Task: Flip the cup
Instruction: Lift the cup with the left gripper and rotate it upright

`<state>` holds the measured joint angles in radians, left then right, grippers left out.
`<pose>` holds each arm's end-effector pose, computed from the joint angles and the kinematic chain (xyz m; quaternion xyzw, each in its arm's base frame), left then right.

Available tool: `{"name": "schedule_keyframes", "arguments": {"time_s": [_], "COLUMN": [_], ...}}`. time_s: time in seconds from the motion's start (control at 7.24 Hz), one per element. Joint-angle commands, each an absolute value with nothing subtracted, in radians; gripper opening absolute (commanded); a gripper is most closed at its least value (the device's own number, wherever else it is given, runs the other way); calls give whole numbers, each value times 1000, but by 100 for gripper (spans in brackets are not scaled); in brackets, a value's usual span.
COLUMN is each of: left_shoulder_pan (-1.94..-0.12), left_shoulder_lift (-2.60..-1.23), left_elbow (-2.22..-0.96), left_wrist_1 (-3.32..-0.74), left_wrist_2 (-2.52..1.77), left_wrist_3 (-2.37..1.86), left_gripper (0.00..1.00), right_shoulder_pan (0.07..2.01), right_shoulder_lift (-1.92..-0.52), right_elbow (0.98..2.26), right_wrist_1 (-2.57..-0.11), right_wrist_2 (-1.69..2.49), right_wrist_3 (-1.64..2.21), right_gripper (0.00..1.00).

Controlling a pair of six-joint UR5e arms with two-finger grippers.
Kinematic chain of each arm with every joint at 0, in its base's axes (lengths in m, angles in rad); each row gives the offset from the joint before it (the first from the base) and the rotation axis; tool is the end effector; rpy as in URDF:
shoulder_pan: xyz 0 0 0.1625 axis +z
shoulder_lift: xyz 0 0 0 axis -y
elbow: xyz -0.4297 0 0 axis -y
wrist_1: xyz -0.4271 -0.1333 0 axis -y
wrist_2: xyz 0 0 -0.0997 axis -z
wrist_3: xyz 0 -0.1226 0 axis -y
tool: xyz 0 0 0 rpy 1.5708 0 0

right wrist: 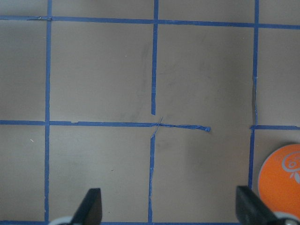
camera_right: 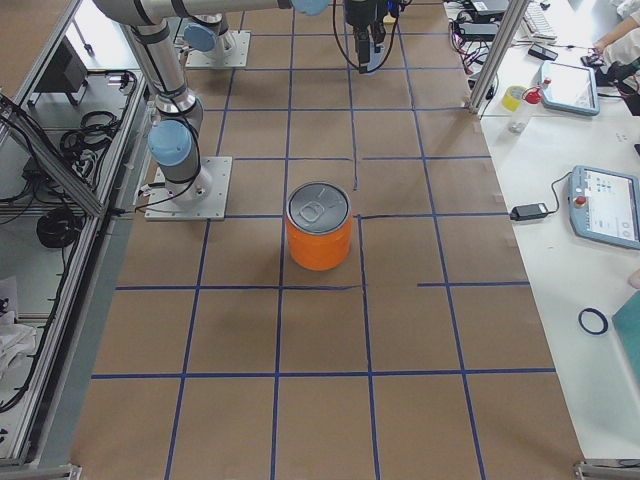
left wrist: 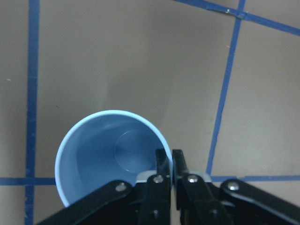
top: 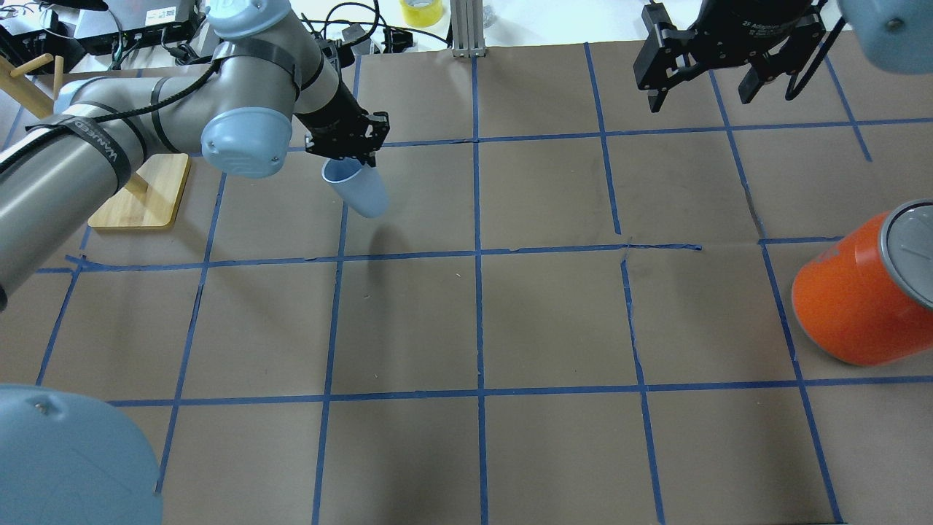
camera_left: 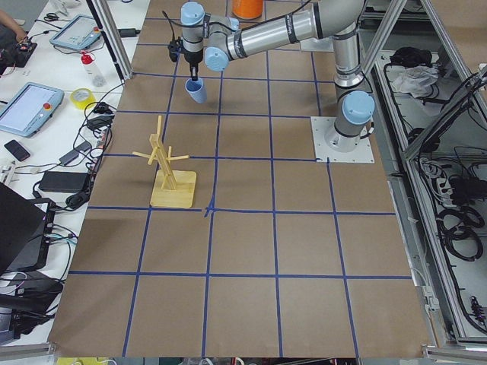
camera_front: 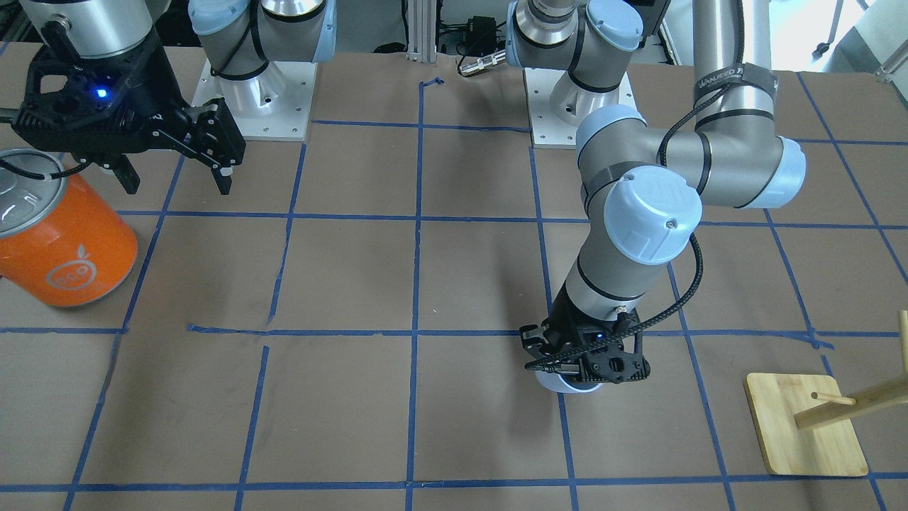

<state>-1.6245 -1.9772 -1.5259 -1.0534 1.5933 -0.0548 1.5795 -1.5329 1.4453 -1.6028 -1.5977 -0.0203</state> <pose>-0.1672 -0.6789 0.3005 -0.0014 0.9969 -0.0784 0.0070 0.1348 -0.5542 0.5195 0.0137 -0.9980 0.0597 0.0138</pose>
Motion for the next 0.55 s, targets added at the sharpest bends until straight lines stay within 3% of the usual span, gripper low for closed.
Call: {"name": "schedule_keyframes", "arguments": {"time_s": [0.0, 0.41], "left_shoulder_pan": [-1568, -1519], "left_shoulder_lift": [-1977, -2017], "left_elbow": [-1505, -1537], "left_wrist_1": [-1049, -991], "left_wrist_2": [1740, 1715], "left_wrist_3": [162, 144], "left_gripper": [0, 0], "right_shoulder_pan": [1582, 1583], "right_shoulder_lift": [-1535, -1537], "right_elbow": [1447, 1447], "right_wrist_1": [-1550, -1540], "right_wrist_2": [-1600, -1611], "right_wrist_3": [47, 48], "right_gripper": [100, 100]}}
